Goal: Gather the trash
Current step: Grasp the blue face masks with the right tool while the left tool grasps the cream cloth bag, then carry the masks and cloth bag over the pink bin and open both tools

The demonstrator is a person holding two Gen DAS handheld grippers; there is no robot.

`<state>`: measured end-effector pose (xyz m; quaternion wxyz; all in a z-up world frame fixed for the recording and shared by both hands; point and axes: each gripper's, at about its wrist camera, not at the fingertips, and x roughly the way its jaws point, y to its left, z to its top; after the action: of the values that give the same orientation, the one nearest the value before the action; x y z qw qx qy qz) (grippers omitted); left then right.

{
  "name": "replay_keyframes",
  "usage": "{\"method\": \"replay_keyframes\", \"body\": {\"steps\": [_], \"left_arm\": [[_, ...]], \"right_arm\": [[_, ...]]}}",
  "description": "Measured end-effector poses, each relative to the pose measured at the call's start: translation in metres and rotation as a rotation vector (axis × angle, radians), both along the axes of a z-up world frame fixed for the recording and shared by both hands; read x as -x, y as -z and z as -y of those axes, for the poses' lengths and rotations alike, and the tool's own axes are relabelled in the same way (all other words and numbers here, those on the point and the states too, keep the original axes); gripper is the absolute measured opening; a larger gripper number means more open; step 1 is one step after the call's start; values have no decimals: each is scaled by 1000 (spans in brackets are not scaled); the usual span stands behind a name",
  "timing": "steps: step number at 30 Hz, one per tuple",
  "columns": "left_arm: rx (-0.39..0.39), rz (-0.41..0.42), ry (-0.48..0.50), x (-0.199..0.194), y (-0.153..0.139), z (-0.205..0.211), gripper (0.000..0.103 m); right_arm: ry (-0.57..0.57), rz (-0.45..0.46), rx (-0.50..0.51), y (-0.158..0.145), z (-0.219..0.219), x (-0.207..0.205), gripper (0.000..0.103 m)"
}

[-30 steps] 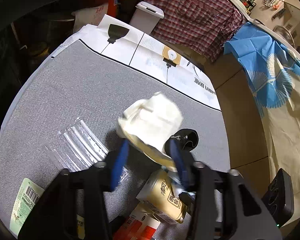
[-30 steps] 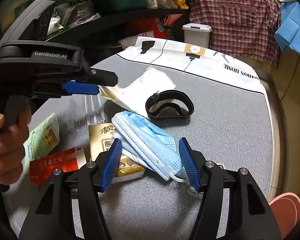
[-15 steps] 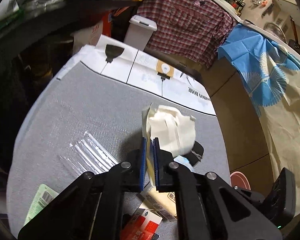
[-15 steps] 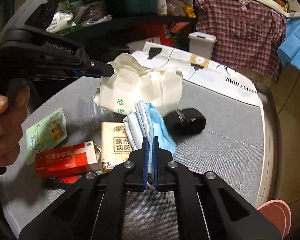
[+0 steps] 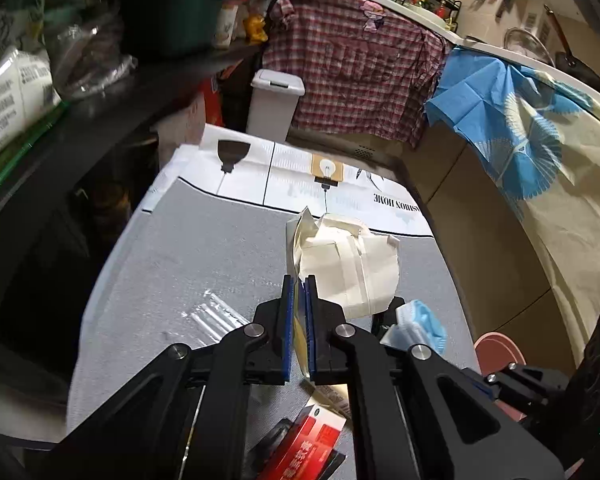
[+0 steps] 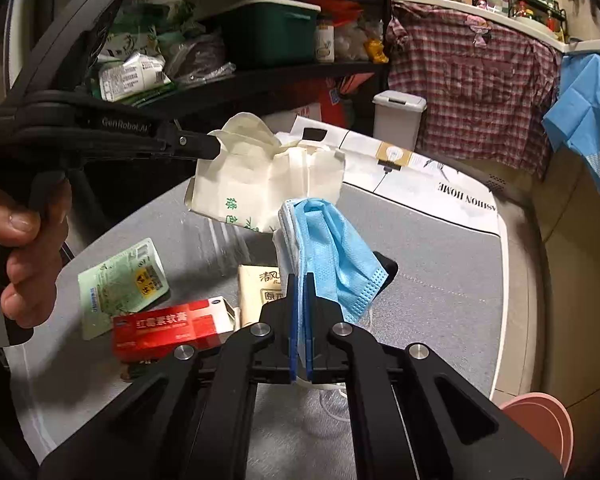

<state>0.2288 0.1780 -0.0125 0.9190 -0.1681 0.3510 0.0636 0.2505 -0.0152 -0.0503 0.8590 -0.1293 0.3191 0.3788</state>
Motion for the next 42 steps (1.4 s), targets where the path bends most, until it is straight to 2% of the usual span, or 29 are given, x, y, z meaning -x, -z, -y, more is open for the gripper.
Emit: {"method": "replay_keyframes", "body": {"steps": [11, 20, 30, 35, 42], "left_arm": [[-47, 26, 28, 31, -12, 11, 5], [-52, 48, 58, 55, -25, 28, 5], [-78, 71, 99, 72, -35, 49, 5], [-86, 85, 123, 76, -40, 61, 5], [-102, 90, 161, 78, -40, 80, 5]], "right_arm": [[82, 23, -86, -38, 29, 18, 3], [193, 35, -174, -89, 68, 29, 3], [248, 129, -172, -125, 108, 61, 3], [280, 208, -138, -129, 123, 76, 3], [354, 195, -139, -109, 148, 72, 3]]}}
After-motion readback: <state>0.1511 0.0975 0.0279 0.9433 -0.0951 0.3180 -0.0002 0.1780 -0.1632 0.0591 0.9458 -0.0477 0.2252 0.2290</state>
